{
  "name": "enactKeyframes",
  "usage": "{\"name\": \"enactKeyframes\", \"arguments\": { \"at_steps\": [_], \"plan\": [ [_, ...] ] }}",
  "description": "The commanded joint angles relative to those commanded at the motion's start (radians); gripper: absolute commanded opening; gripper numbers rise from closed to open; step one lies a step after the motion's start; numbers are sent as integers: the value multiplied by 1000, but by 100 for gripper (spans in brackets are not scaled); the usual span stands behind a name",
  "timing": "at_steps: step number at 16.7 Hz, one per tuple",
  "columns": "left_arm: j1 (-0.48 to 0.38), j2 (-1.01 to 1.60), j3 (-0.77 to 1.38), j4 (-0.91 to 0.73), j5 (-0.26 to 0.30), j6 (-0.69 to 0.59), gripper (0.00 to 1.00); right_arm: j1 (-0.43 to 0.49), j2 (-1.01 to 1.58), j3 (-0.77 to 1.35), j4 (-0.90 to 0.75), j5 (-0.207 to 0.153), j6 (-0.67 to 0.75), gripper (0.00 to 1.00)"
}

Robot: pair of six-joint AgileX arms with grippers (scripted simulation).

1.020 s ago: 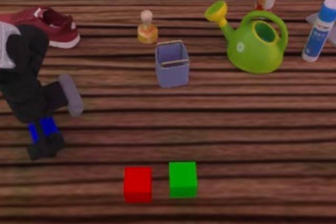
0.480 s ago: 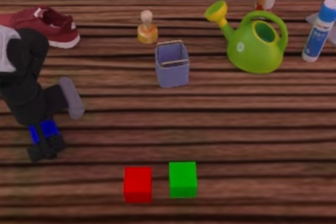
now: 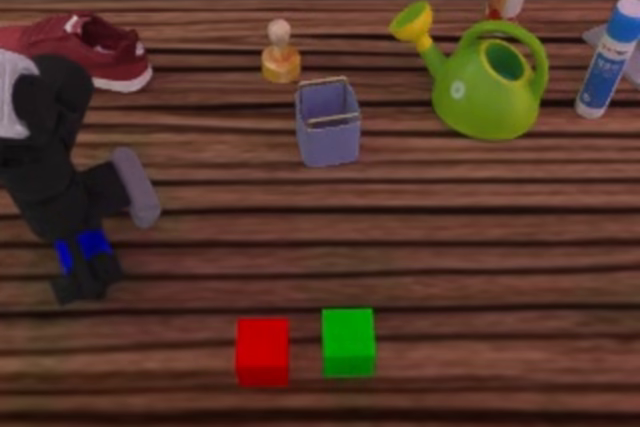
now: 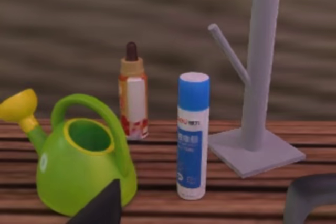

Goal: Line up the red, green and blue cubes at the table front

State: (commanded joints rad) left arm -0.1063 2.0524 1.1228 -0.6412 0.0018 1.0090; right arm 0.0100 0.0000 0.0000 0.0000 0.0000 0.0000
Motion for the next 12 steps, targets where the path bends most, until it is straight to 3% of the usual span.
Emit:
{"name": "enactKeyframes", "arguments": {
  "at_steps": [2, 3, 12],
  "plan": [
    [0, 0, 0, 0, 0, 0, 2, 0, 0, 0, 0, 0, 0, 100],
    [0, 0, 0, 0, 0, 0, 0, 0, 0, 0, 0, 0, 0, 100],
    [-2, -38, 9, -38, 13, -14, 0, 0, 0, 0, 0, 0, 0, 100]
  ]
}}
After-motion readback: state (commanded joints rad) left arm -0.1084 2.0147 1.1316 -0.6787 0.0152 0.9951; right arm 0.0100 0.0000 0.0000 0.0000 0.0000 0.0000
